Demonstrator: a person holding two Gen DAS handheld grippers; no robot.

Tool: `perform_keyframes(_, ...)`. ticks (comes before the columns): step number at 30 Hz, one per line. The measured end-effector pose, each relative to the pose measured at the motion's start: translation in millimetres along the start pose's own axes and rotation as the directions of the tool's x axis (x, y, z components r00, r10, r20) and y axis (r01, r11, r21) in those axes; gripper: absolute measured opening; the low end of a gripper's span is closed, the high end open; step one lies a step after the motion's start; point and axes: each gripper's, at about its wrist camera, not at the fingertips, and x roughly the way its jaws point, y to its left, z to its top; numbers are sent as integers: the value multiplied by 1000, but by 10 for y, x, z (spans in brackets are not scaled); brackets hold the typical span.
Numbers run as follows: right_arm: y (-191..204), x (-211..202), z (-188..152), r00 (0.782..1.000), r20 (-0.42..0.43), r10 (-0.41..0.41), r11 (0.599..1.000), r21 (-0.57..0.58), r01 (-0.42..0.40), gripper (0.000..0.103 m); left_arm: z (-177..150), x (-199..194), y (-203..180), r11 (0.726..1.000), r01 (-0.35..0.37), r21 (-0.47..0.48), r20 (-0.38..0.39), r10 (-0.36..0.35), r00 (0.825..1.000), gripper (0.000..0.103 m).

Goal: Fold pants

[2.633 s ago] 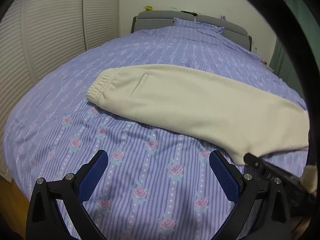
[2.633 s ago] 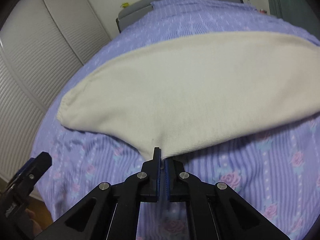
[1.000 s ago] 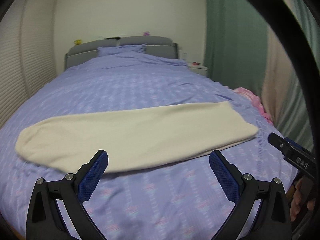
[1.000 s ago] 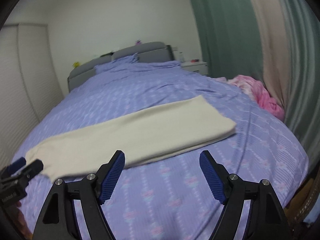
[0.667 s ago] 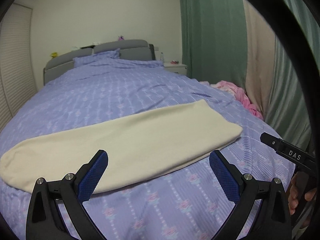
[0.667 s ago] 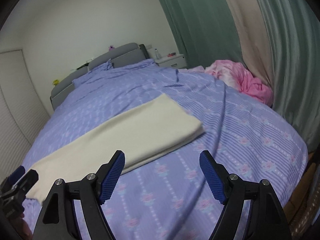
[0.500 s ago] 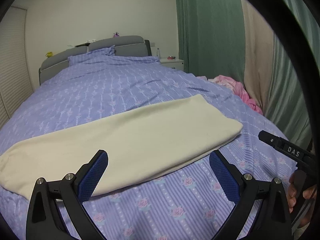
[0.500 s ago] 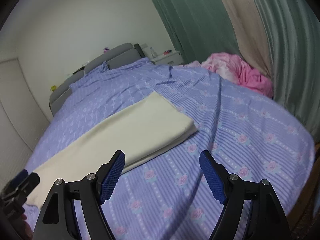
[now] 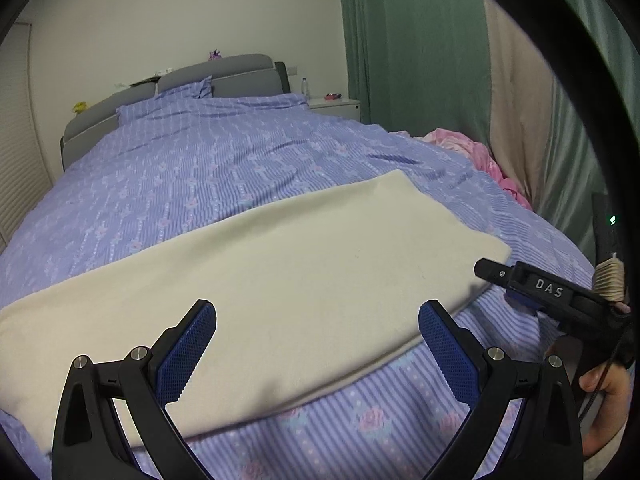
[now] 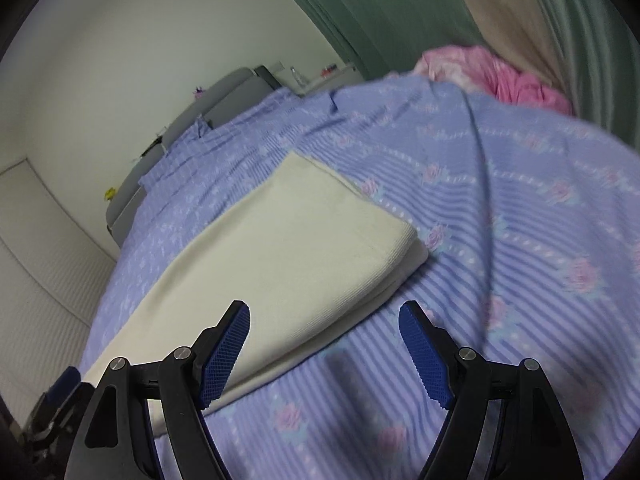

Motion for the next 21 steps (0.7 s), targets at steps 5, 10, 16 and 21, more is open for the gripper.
perform_keyframes(5,-223,232,24,998,-32,54,995,87,-51,78,7,180,-35,1000,11,0,-18,-11,1000,103)
perform_keyframes(10,-337,359,40,993,-16,117,988,99,-115,79,-33,346,-101,1000,20,-11,-45,-21,999,103)
perform_keyframes(16,-293,450,-6,995,-1,96,994,42,-96,77,-91,437,-182,999,30,-13,-60,-30,998,103)
perform_keyframes(21,-418,347,28,997,28,66,991,116,-69,35,-33,500,-213,1000,16,-8,-64,-16,998,103)
